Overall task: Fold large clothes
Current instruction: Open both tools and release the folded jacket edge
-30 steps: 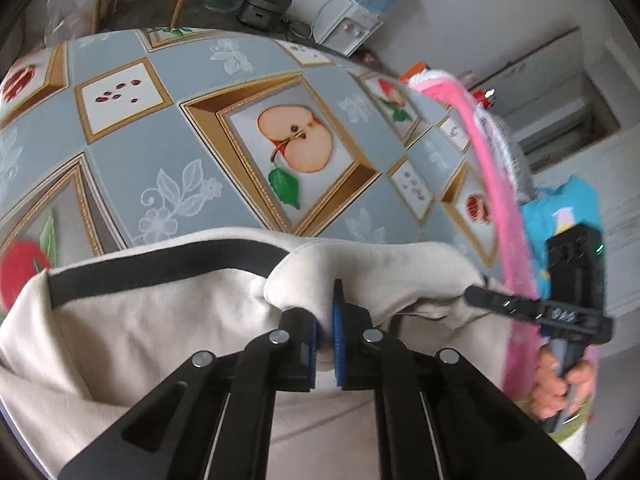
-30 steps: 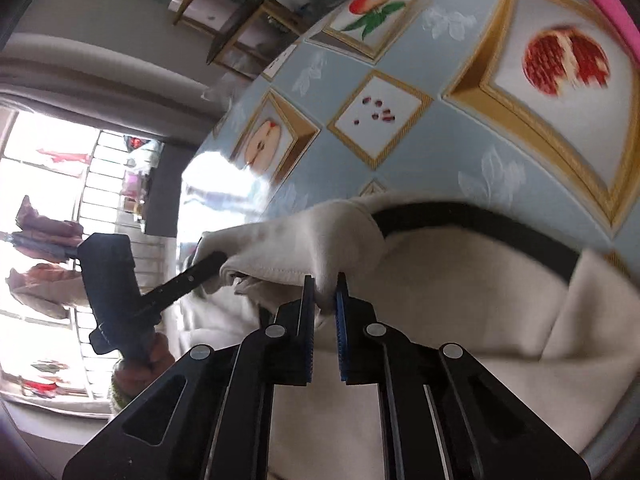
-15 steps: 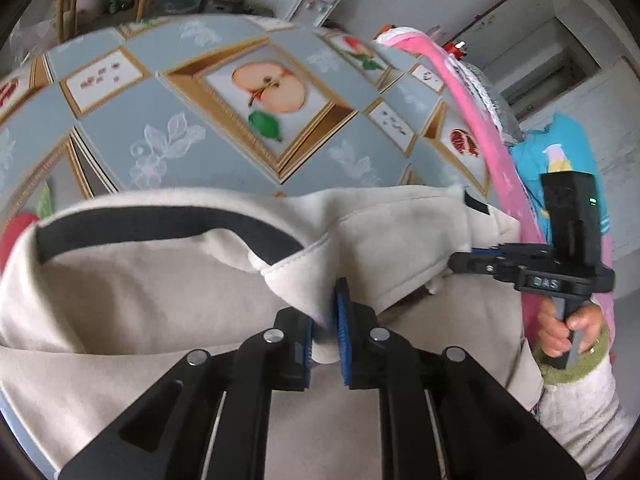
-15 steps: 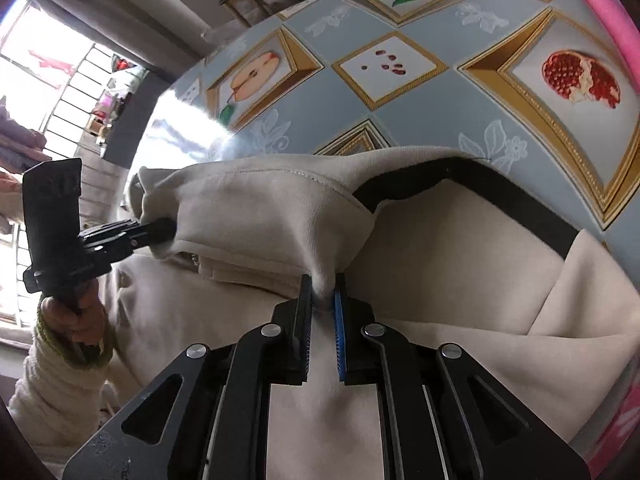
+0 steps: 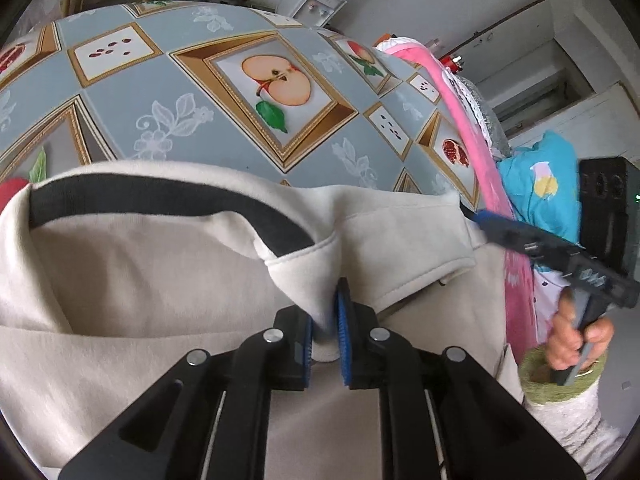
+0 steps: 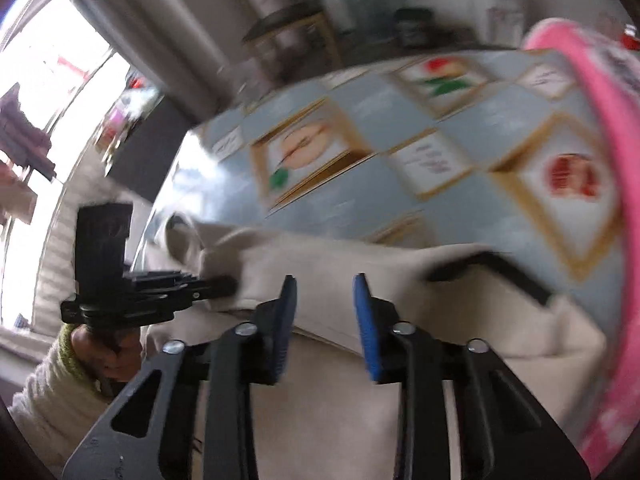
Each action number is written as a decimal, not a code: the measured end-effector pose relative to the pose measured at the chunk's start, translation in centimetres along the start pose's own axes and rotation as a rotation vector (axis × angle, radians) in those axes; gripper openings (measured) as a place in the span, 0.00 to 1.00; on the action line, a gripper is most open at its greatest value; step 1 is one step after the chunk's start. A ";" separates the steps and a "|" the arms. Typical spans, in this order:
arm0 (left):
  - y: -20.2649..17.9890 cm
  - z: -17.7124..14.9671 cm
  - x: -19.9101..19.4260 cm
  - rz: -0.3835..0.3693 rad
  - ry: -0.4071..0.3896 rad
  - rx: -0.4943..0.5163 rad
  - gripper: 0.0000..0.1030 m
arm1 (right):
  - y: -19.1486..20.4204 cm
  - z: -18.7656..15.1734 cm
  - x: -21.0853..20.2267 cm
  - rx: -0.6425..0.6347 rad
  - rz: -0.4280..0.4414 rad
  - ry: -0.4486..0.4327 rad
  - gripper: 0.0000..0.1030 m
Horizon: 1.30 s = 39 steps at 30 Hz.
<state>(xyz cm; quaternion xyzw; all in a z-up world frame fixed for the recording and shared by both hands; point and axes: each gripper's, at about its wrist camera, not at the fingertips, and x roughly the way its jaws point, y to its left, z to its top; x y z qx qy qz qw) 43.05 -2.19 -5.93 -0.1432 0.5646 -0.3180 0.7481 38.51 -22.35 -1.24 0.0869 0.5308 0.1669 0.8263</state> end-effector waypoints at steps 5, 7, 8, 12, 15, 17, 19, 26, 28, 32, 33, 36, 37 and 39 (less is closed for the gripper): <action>-0.4 -0.2 -1.4 0.052 -0.028 0.029 0.18 | 0.8 -1.8 3.6 -0.053 0.007 0.088 0.16; -0.5 -0.3 -3.0 0.063 -0.085 0.033 0.18 | 0.7 -2.4 3.4 -0.064 0.006 0.092 0.16; -0.6 -0.5 -4.1 0.057 -0.127 0.030 0.18 | 0.5 -2.5 3.4 -0.067 0.005 0.094 0.16; -1.8 -0.7 -6.1 0.065 -0.224 0.063 0.17 | 0.7 -2.5 3.9 -0.115 -0.023 0.099 0.16; -3.8 -0.3 -5.1 0.026 -0.201 0.123 0.17 | 2.0 -2.5 4.8 -0.198 -0.081 0.087 0.15; -5.1 0.1 -3.1 0.042 -0.142 0.164 0.17 | 2.5 -2.5 5.0 -0.231 -0.107 0.084 0.15; -6.0 0.3 -1.1 0.052 -0.092 0.199 0.17 | 2.6 -2.6 5.1 -0.254 -0.118 0.080 0.15; -5.4 0.2 2.3 0.113 -0.046 0.248 0.17 | 1.2 -2.0 4.5 -0.179 -0.087 0.089 0.15; -5.4 0.1 2.3 0.119 -0.045 0.259 0.17 | -0.3 -1.7 2.7 -0.089 -0.048 0.063 0.28; -5.4 -0.1 2.5 0.126 -0.058 0.297 0.17 | -4.8 -1.4 -0.9 0.134 0.012 -0.012 0.46; -5.5 -0.1 2.5 0.126 -0.059 0.301 0.18 | -5.9 -1.5 -0.9 0.177 0.016 0.000 0.46; -5.4 -0.2 2.4 0.128 -0.061 0.320 0.18 | -7.3 -1.8 1.0 0.221 0.028 0.088 0.39; -5.5 -0.2 2.5 0.128 -0.063 0.324 0.18 | -7.2 -2.0 1.7 0.219 0.049 0.112 0.32; -5.5 -0.3 2.4 0.131 -0.070 0.330 0.18 | -6.8 -2.4 2.7 0.205 0.051 0.137 0.16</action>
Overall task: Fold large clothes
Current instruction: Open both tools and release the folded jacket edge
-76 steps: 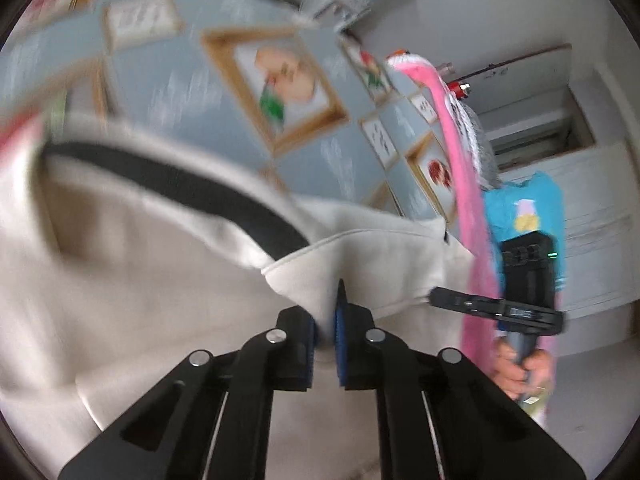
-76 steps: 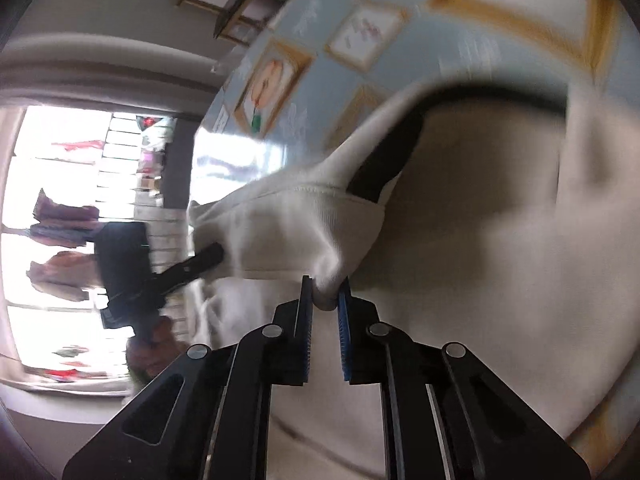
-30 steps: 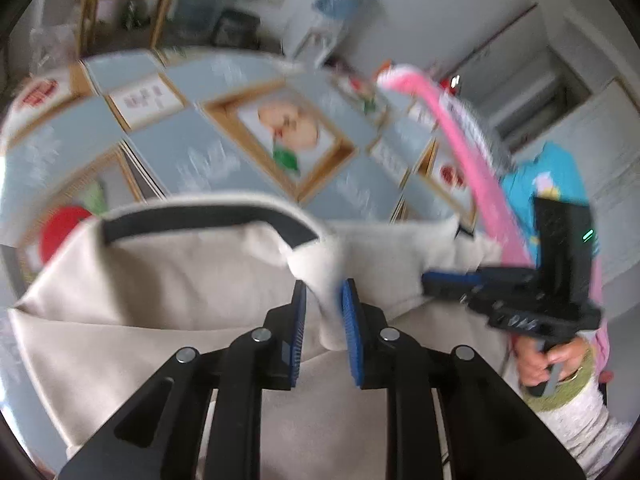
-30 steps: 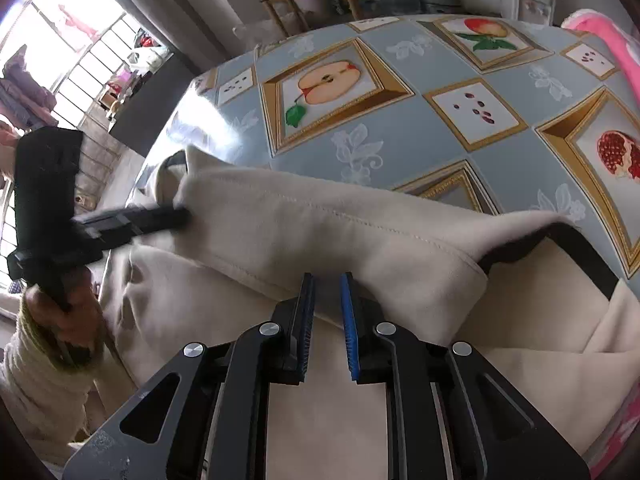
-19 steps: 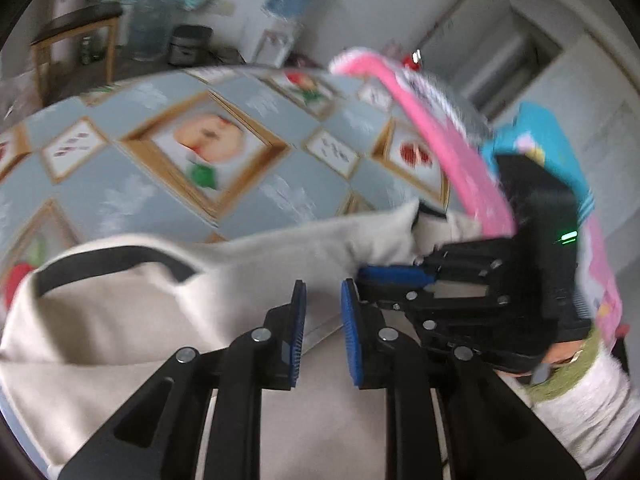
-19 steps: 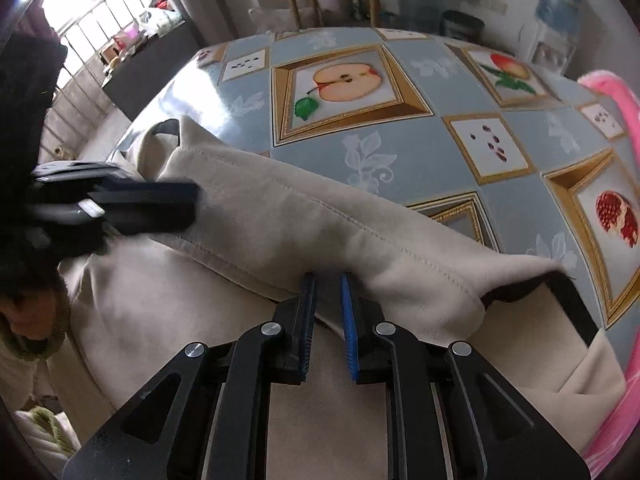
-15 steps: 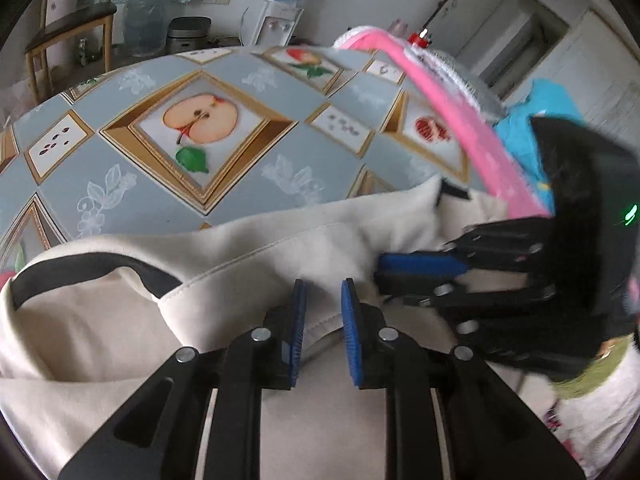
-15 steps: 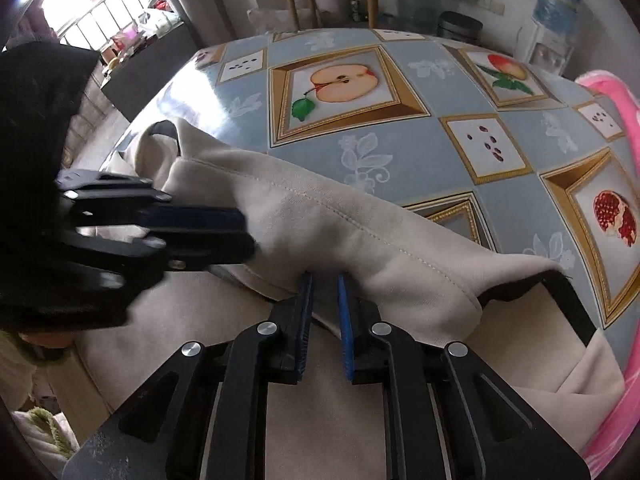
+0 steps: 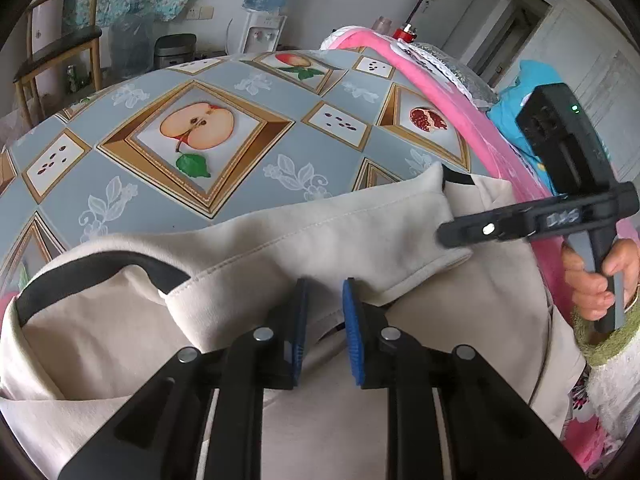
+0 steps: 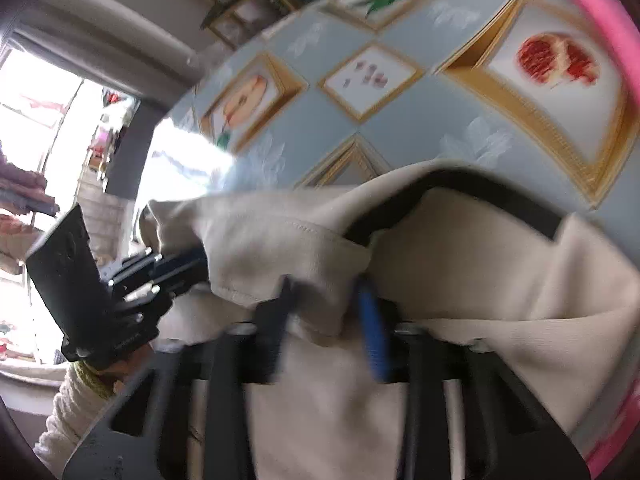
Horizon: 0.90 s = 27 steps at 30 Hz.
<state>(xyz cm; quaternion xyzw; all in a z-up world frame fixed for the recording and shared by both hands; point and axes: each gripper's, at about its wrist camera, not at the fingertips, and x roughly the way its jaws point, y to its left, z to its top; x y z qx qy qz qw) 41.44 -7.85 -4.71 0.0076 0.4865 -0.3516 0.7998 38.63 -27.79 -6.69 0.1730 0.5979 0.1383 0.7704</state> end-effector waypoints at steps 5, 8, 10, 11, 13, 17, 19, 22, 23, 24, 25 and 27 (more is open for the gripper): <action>-0.3 0.3 0.2 0.026 -0.007 0.027 0.18 | 2.0 1.1 -0.1 -0.106 -0.128 -0.096 0.08; -0.5 0.4 0.3 0.040 -0.012 0.032 0.18 | 2.7 1.7 1.1 -0.145 -0.186 -0.108 0.10; -0.4 0.1 0.2 0.039 -0.017 0.027 0.18 | 2.9 1.4 1.0 -0.179 -0.215 -0.105 0.17; -0.4 0.0 0.1 0.039 -0.019 0.025 0.18 | 2.4 1.3 0.7 -0.184 -0.238 -0.095 0.30; -0.4 -0.2 0.1 0.039 -0.022 0.026 0.18 | 2.0 0.5 -0.2 -0.177 -0.292 -0.090 0.41; -0.3 -0.2 0.1 0.031 -0.027 0.019 0.18 | 3.1 -0.6 -3.7 -0.185 -0.383 -0.210 0.42; -0.3 -0.2 0.2 0.032 -0.029 0.017 0.18 | 4.7 -1.0 -4.7 -0.207 -0.322 -0.258 0.36; -0.3 -0.2 0.1 0.030 -0.032 0.009 0.18 | 6.7 -1.3 -2.9 -0.254 -0.140 -0.193 0.19; -0.2 -0.2 0.1 0.027 -0.033 0.005 0.18 | 7.3 -1.3 -1.5 -0.266 -0.111 -0.156 0.11; -0.1 -0.3 0.1 0.023 -0.034 0.003 0.18 | 7.7 -1.3 -0.1 -0.281 -0.103 -0.124 0.10; 0.0 -0.3 0.0 0.018 -0.033 -0.002 0.18 | 7.8 -1.3 1.1 -0.291 -0.123 -0.106 0.10; 0.3 -0.3 -0.4 0.025 -0.023 -0.004 0.18 | 7.4 -1.1 2.2 -0.293 -0.123 -0.121 0.10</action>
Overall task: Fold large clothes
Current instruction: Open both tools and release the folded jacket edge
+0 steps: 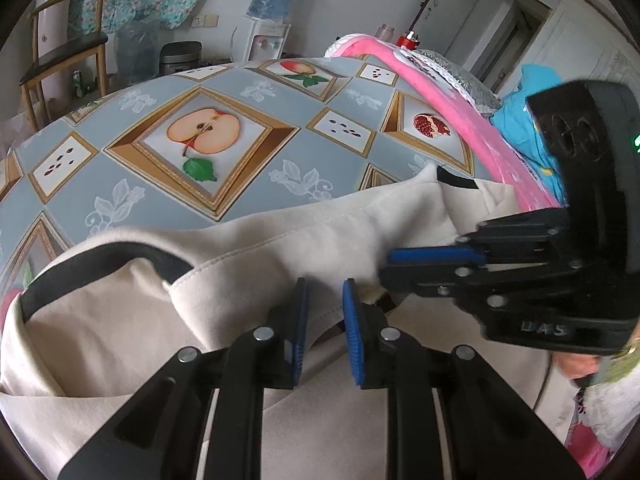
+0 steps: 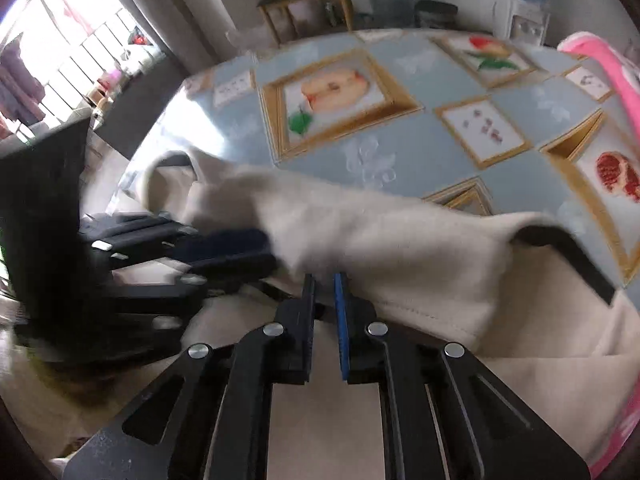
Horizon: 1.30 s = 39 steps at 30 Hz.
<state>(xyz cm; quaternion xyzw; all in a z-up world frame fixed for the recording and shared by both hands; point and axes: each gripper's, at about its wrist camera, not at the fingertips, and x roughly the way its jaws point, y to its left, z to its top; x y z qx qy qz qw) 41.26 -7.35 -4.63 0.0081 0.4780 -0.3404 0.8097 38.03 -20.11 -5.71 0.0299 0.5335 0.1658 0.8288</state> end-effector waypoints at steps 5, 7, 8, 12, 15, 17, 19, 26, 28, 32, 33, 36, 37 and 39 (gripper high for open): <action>0.4 -0.6 -1.5 0.063 0.042 0.069 0.18 | -0.9 0.2 -0.1 0.058 0.069 0.021 0.10; 0.7 -0.8 -1.7 0.086 0.046 0.090 0.18 | -1.0 0.5 0.0 0.058 0.064 0.018 0.10; 0.9 -0.8 -1.7 0.100 0.046 0.092 0.18 | -1.0 0.5 0.0 0.058 0.062 0.016 0.10; 1.5 -0.1 -0.8 0.150 0.025 0.089 0.18 | -0.8 0.0 -0.2 0.072 0.061 0.000 0.10; 1.2 -0.5 -1.0 0.150 0.035 0.081 0.17 | -0.5 -0.6 -0.4 0.047 0.052 0.001 0.10; 0.8 -1.1 -1.4 0.151 0.043 0.105 0.18 | 0.1 -0.4 0.2 0.035 0.047 0.003 0.10; 0.9 -0.9 -1.8 0.148 0.048 0.090 0.18 | 0.3 -0.3 0.3 0.033 0.046 0.006 0.10; 1.8 1.7 -2.9 0.162 -0.069 -0.007 0.20 | 0.2 -0.2 0.5 0.036 0.051 0.001 0.10; 2.3 1.5 -1.4 0.208 -0.027 -0.011 0.20 | 0.3 -0.3 0.5 0.030 0.046 -0.001 0.10; 1.6 0.9 -1.8 0.233 -0.052 0.003 0.20 | 0.3 -0.3 0.5 0.022 0.049 -0.005 0.10; 1.3 0.9 -2.1 0.238 -0.061 0.005 0.21 | 0.3 -0.2 0.5 0.020 0.050 -0.004 0.10; -0.6 1.0 -3.0 0.171 -0.113 0.046 0.23 | 0.1 -0.1 0.6 0.026 0.060 0.000 0.10; -1.0 1.0 -2.7 0.159 -0.107 0.058 0.23 | 0.1 -0.1 0.6 0.029 0.063 0.000 0.10; -2.2 0.9 -1.0 0.150 -0.068 0.094 0.23 | -0.1 -0.1 0.5 0.032 0.069 0.004 0.10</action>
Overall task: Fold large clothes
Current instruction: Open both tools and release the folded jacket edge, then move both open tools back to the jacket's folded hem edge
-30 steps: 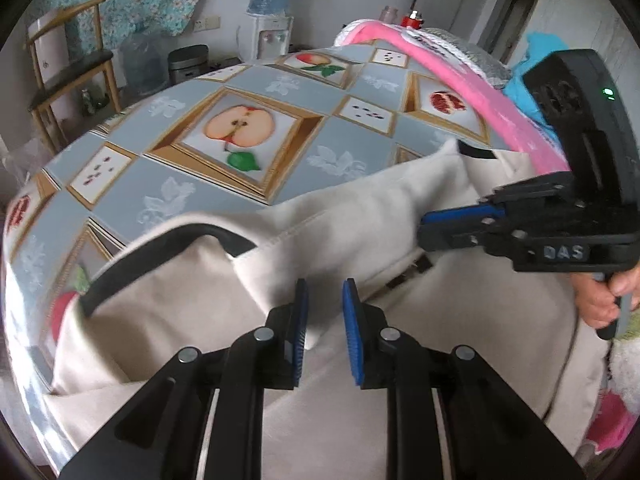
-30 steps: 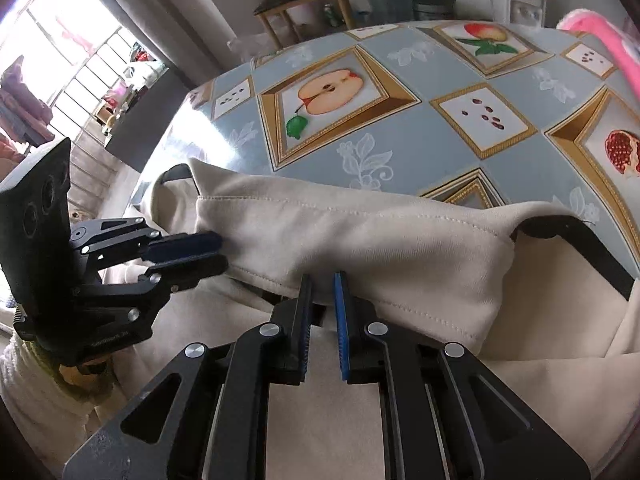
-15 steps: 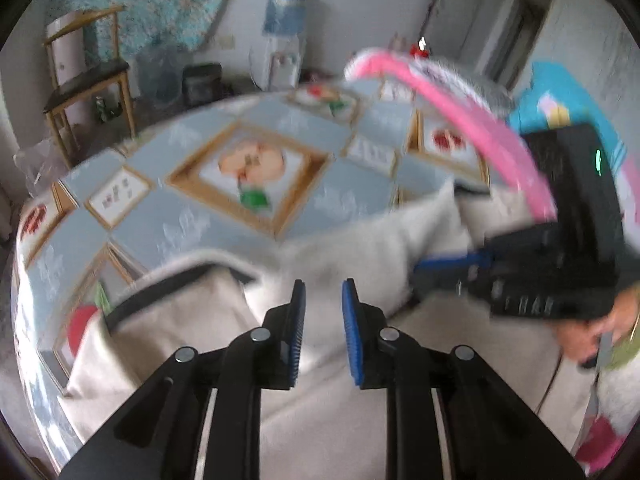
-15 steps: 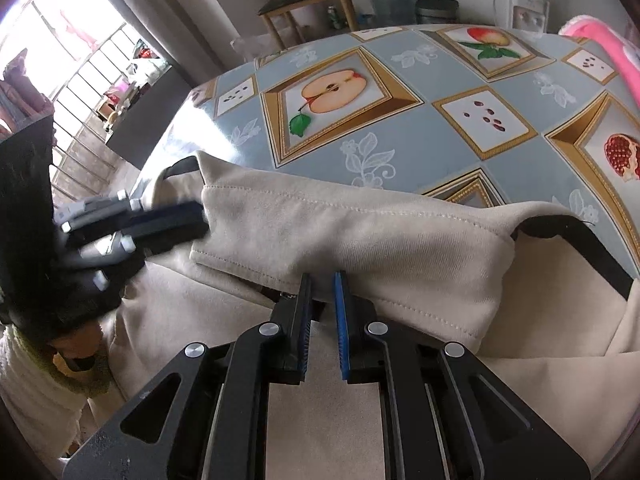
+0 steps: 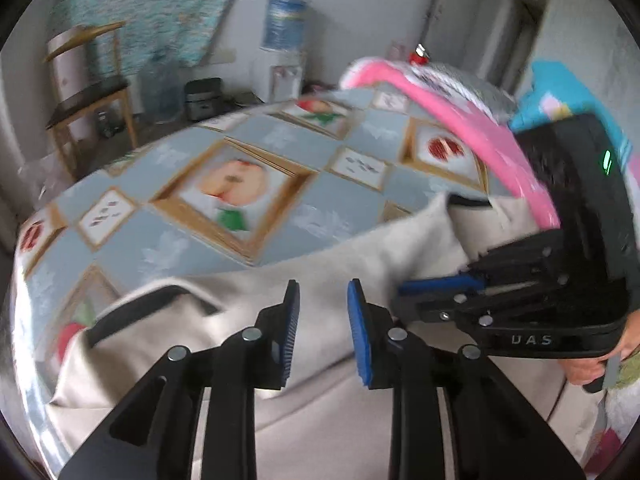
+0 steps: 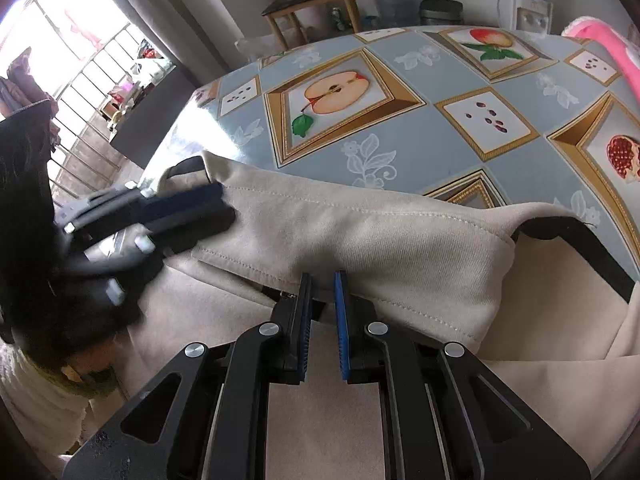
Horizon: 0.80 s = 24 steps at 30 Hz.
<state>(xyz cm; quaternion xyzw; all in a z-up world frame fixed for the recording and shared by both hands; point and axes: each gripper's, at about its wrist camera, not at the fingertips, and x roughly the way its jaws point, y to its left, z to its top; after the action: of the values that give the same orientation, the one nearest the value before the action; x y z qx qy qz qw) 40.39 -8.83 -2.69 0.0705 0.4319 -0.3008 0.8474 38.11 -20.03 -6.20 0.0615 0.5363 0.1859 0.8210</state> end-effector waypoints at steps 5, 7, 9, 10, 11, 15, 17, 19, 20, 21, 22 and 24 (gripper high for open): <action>-0.4 -0.9 1.6 -0.002 0.020 -0.009 0.23 | -0.6 0.7 -2.3 0.021 -0.022 -0.037 0.12; -0.3 -1.1 1.7 -0.010 0.020 -0.013 0.23 | -0.8 1.7 -3.3 0.027 -0.044 -0.078 0.12; -0.4 -1.2 1.7 -0.006 0.015 -0.006 0.23 | -0.8 2.3 -2.7 0.020 -0.082 -0.080 0.13; -0.4 -1.2 1.7 -0.005 0.012 -0.006 0.23 | -0.7 2.3 -1.7 -0.003 -0.124 -0.061 0.13; -0.4 -1.2 1.7 -0.008 0.011 -0.009 0.23 | -0.7 2.2 -0.5 -0.021 -0.153 -0.027 0.13; -0.1 -1.2 1.7 -0.020 0.011 -0.016 0.23 | -0.7 2.0 -1.2 -0.020 -0.148 -0.031 0.13; 0.0 -1.3 1.7 -0.025 0.009 -0.019 0.23 | -1.3 1.7 -2.7 0.002 -0.145 -0.058 0.13; 0.0 -1.4 1.6 -0.025 0.006 -0.019 0.23 | -2.1 0.9 -3.9 0.020 -0.137 -0.069 0.14; 0.0 -1.4 1.6 -0.025 0.004 -0.021 0.23 | -2.6 0.5 -3.8 0.029 -0.141 -0.059 0.14; 0.0 -1.4 1.6 -0.025 0.003 -0.022 0.23 | -3.0 0.0 -3.2 0.038 -0.157 -0.035 0.14; 0.0 -1.4 1.6 -0.025 0.003 -0.024 0.23 | -3.5 -0.4 -2.1 0.049 -0.174 0.001 0.15; -0.1 -1.4 1.6 -0.022 0.007 -0.026 0.23 | -3.3 -0.6 -1.9 0.036 -0.187 -0.016 0.14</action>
<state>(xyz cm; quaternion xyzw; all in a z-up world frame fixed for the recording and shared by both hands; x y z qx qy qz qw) 40.11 -9.07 -4.74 0.0556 0.4393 -0.3042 0.8434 37.64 -23.90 -5.82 0.0275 0.5363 0.0981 0.8379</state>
